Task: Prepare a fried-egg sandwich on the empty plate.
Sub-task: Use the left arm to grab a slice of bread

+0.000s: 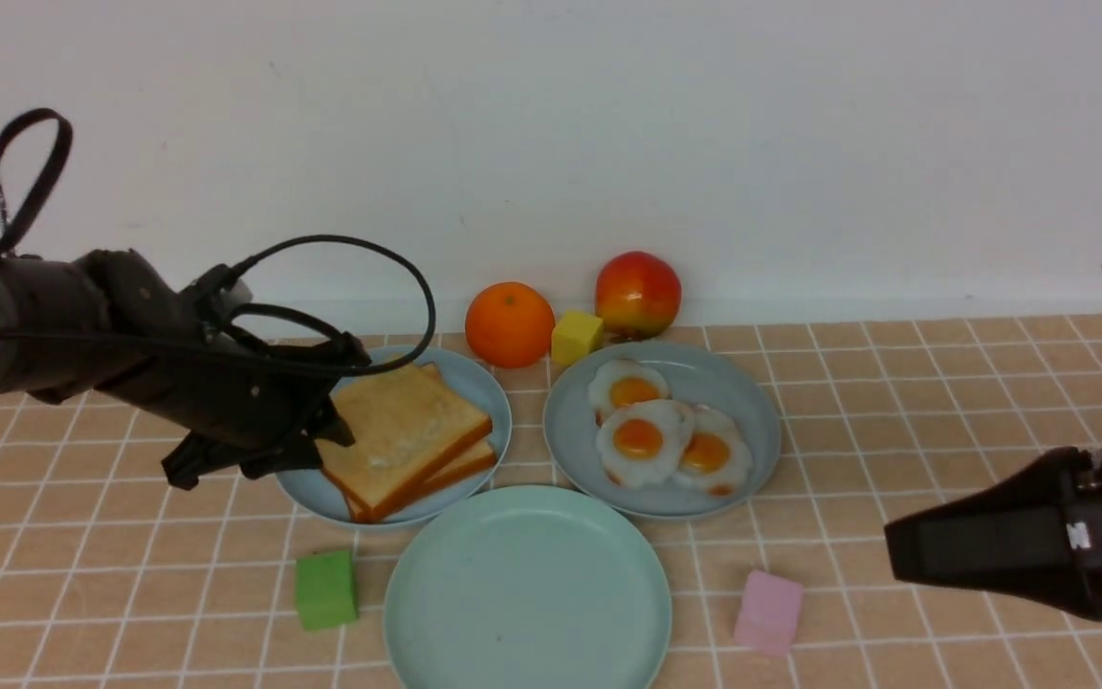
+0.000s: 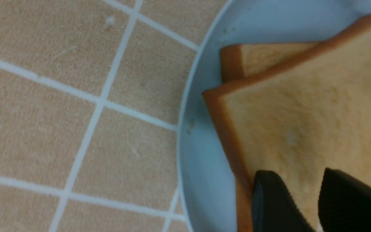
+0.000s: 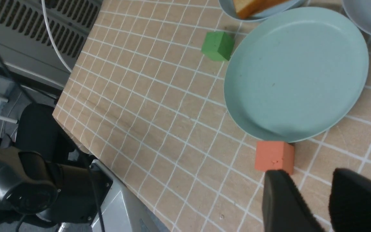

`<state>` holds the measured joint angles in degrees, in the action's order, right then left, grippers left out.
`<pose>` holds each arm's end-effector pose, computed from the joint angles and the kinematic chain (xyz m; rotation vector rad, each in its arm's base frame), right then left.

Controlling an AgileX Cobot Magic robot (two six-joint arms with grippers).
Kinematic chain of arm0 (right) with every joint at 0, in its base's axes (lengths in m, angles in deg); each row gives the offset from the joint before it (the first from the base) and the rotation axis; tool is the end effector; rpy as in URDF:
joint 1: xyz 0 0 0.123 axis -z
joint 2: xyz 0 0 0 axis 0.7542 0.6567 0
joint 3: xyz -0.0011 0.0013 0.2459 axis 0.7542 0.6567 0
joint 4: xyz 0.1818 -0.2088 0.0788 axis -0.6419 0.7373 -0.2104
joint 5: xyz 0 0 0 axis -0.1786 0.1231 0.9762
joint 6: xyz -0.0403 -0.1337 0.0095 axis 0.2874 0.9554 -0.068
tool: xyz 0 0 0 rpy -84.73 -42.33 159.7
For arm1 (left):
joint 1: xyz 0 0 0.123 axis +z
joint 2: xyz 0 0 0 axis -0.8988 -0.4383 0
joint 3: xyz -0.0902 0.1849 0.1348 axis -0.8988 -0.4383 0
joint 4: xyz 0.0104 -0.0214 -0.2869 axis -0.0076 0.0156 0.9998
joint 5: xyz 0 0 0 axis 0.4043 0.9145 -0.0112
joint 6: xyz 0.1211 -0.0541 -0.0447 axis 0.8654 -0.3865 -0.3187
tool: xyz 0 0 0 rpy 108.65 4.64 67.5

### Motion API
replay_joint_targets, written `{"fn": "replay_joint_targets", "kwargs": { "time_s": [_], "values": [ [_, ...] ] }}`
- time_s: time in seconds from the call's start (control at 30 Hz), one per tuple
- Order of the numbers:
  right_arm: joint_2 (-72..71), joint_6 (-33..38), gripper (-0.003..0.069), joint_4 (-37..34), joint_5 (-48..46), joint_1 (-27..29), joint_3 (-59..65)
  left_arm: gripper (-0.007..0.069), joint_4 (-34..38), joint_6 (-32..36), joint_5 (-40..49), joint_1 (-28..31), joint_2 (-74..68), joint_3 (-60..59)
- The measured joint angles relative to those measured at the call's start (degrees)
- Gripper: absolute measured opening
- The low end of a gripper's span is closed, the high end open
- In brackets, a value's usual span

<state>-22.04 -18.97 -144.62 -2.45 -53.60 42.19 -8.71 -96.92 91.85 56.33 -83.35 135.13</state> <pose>0.2439 0.1228 0.2549 -0.3950 2.3090 1.0617 0.4205 -0.0834 0.0708 -0.6717 2.5269 -0.5598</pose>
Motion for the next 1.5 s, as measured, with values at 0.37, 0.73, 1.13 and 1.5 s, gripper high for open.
{"fn": "replay_joint_targets", "kwargs": {
  "time_s": [0.37, 0.73, 1.13, 1.5],
  "values": [
    [0.0, 0.0, 0.0242, 0.0, -1.5, 0.0, 0.0, 0.0238, -2.3, 0.2, 5.9, 0.0, -0.2, 2.5],
    [0.2, 0.0, 0.0242, 0.0, -1.3, 0.0, 0.0, 0.0238, -13.1, -13.3, 9.0, 0.0, -0.2, 2.9],
    [0.3, 0.1, 0.0242, 0.0, -1.1, 0.0, 0.0, 0.0258, -8.2, -14.5, 6.4, 0.0, -0.2, 2.9],
    [0.3, 0.1, 0.0242, 0.0, -1.1, 0.0, 0.0, 0.0327, -6.2, -14.5, 4.2, 0.0, -0.2, 2.9]
  ]
}}
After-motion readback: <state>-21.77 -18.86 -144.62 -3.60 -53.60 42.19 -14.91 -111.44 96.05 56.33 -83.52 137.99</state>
